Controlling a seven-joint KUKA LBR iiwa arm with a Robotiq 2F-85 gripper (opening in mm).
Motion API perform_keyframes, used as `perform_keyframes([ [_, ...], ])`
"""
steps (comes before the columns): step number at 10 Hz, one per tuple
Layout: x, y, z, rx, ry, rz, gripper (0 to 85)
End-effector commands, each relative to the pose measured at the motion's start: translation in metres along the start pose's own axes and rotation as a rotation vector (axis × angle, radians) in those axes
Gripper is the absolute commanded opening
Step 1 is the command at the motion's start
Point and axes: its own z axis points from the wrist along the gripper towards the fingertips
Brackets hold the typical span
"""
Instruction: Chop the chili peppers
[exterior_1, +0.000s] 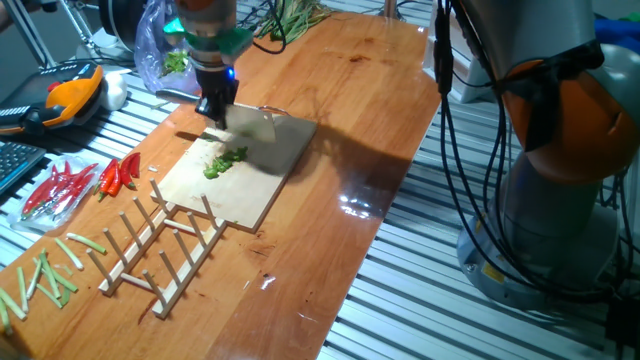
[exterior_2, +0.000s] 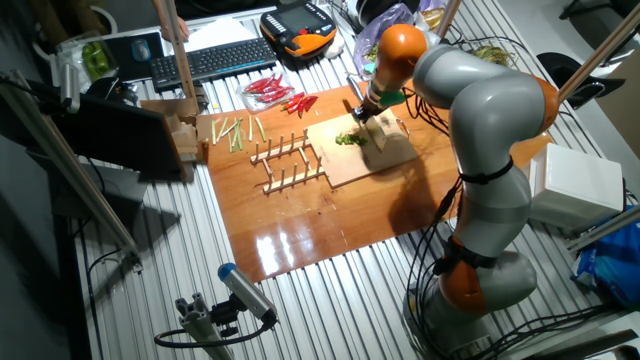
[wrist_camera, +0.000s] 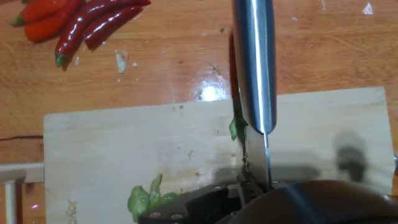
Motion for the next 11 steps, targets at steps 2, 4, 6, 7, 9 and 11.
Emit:
perform_keyframes([
  [2, 0.007, 0.009, 0.008, -0.002, -0.010, 0.020, 0.0],
  [4, 0.011, 0.013, 0.015, -0.003, -0.024, 0.027, 0.0],
  [6, 0.012, 0.012, 0.017, -0.003, -0.027, 0.025, 0.0],
  [7, 0.012, 0.011, 0.018, -0.003, -0.028, 0.022, 0.0],
  [9, 0.011, 0.011, 0.021, 0.006, -0.028, 0.007, 0.0],
  [11, 0.012, 0.011, 0.025, 0.008, -0.031, 0.007, 0.0],
])
